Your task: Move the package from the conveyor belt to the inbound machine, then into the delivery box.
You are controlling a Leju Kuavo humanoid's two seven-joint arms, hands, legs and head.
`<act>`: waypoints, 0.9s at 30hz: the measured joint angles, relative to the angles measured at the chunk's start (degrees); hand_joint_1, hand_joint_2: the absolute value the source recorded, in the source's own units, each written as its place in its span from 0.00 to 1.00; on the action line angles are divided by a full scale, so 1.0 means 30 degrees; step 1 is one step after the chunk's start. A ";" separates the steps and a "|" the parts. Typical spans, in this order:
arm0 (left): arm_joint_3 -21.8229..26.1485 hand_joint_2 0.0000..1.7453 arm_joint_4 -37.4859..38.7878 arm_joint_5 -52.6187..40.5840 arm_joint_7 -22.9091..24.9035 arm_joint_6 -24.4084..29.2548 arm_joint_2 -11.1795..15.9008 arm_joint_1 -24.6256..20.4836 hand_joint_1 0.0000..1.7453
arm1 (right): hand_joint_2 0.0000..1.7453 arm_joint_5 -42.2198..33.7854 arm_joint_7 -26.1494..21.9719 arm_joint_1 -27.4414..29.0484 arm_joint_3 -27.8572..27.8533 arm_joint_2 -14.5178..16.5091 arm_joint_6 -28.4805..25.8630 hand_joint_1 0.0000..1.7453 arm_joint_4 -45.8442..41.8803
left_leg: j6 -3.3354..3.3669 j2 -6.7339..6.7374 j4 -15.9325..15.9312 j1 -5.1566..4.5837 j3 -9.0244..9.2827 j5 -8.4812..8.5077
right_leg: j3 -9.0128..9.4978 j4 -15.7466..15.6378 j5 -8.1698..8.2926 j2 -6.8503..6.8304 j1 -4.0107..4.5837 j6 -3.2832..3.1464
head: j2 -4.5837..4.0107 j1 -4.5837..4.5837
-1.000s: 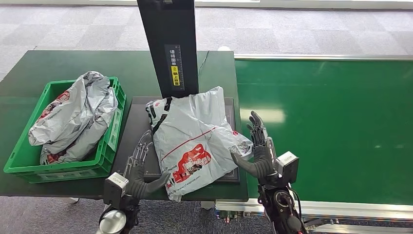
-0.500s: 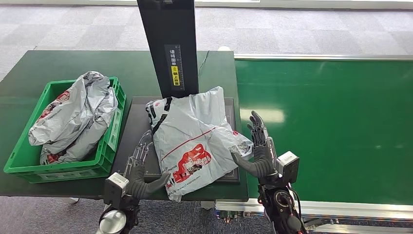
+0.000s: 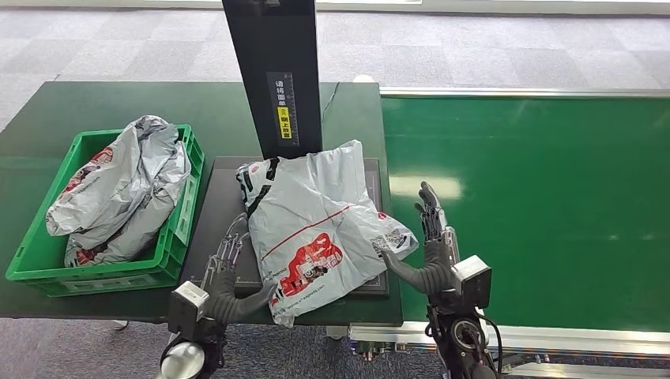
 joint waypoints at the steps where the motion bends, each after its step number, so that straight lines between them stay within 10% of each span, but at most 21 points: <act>1: 0.0000 1.00 -0.0147 0.0044 0.0060 -0.0009 0.0000 0.0116 0.00 | 1.00 0.0290 0.0091 0.0219 -0.0009 0.0000 -0.0186 0.00 -0.0421 | -0.0001 -0.0001 0.0000 0.0000 0.0000 -0.0001 | 0.0000 0.0000 -0.0001 0.0000 0.0000 0.0000 | 0.0000 -0.0002; 27: 0.0067 1.00 -0.1677 0.0517 0.1005 -0.0244 0.0339 0.0808 0.00 | 1.00 0.1438 0.0923 0.2994 0.0443 0.0148 -0.1083 0.00 -0.5040 | -0.0004 -0.0001 -0.0008 0.0000 -0.0005 -0.0005 | -0.0001 -0.0002 -0.0006 -0.0006 0.0000 0.0000 | 0.0000 0.0000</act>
